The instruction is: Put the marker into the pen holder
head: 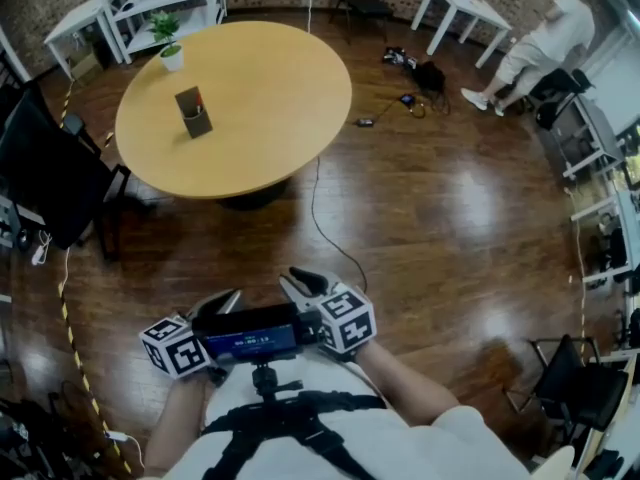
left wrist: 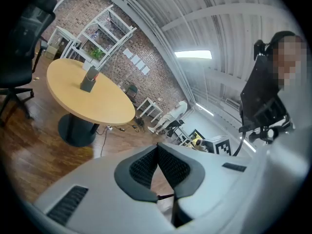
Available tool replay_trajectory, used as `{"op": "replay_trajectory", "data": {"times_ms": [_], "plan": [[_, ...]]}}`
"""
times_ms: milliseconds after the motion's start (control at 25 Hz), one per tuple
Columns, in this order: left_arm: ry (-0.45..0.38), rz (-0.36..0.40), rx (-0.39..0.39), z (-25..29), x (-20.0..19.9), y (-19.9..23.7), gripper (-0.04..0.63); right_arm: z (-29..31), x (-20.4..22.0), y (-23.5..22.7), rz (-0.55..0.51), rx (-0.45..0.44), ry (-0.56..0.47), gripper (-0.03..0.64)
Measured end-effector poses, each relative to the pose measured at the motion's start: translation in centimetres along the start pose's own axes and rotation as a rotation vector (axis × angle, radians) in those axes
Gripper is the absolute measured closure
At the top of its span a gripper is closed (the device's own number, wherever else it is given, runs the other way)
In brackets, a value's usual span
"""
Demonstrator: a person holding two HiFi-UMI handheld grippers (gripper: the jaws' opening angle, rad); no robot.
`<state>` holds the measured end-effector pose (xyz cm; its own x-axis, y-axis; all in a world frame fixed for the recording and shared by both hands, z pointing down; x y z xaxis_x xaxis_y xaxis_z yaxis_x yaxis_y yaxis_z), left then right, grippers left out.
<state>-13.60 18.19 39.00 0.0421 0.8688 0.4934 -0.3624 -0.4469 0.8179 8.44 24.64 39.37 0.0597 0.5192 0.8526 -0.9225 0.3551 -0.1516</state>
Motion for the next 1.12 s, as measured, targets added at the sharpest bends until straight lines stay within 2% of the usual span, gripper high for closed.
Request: {"op": "replay_trajectory", "data": {"times_ms": [120,280,400,720,1120], "plan": [[0.037,0.006,-0.008,-0.4,0.1,-1.2,0.598,-0.6,0.2,0.6,0.005,0.010,0.005,0.509],[0.046,0.034,0.017,0.2,0.2,-2.2,0.598,-2.4,-0.2,0.3,0.021,0.032,0.009,0.511],[0.053,0.016,0.035,0.9,-0.5,-2.4,0.598,-2.3,-0.4,-0.2,0.006,0.058,0.016,0.519],[0.077,-0.006,0.022,0.5,-0.1,-2.0,0.600,-2.1,-0.4,0.5,0.005,0.089,0.007,0.606],[0.100,-0.011,0.026,1.4,-0.3,-2.0,0.599,-2.5,-1.5,0.1,-0.022,0.092,-0.011,0.609]]}}
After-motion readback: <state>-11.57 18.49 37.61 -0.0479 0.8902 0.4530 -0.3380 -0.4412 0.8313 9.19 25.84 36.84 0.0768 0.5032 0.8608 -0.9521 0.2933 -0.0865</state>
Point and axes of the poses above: the fingertips, and each gripper's own axes: z forward along the fingers, y to its left, x out of its underside, the point moved 10 cm from there along -z, backward along the fingers, and after that the axes turned 14 degrees about -z, right-handed, at the moved point
